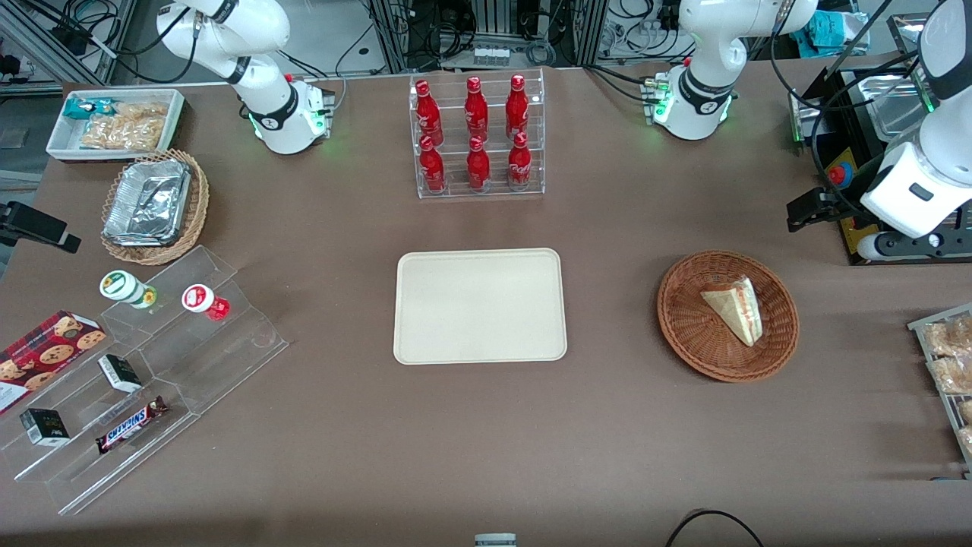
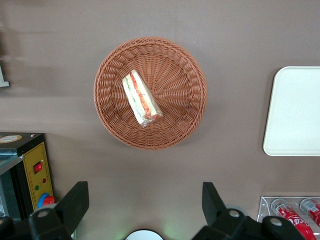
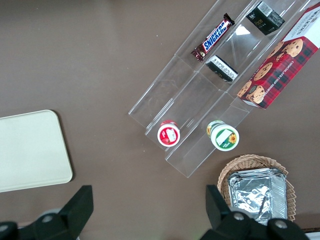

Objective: Place sandwich from basket to tray
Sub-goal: 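Move the left gripper down over the wrapped sandwich in the wicker basket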

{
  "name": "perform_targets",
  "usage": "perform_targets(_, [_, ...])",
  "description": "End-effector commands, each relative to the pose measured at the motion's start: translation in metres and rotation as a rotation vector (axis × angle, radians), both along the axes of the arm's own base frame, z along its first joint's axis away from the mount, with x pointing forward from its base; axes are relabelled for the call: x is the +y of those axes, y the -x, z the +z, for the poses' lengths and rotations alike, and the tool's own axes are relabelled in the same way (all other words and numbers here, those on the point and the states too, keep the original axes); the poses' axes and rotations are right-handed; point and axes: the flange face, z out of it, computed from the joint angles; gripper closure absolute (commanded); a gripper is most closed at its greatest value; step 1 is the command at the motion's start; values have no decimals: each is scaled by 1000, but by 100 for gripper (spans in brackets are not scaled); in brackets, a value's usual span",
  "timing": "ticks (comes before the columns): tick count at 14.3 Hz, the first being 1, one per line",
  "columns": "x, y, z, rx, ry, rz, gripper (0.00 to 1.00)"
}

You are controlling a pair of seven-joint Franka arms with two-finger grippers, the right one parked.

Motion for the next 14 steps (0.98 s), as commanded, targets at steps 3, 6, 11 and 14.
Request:
perform_targets(3, [1, -30, -63, 80, -7, -4, 0])
perform_targets(6, [9, -40, -106, 95, -50, -7, 0])
perform_targets(11, [15, -34, -164, 62, -54, 25, 0])
perform_targets(14, [16, -26, -192, 34, -58, 121, 0])
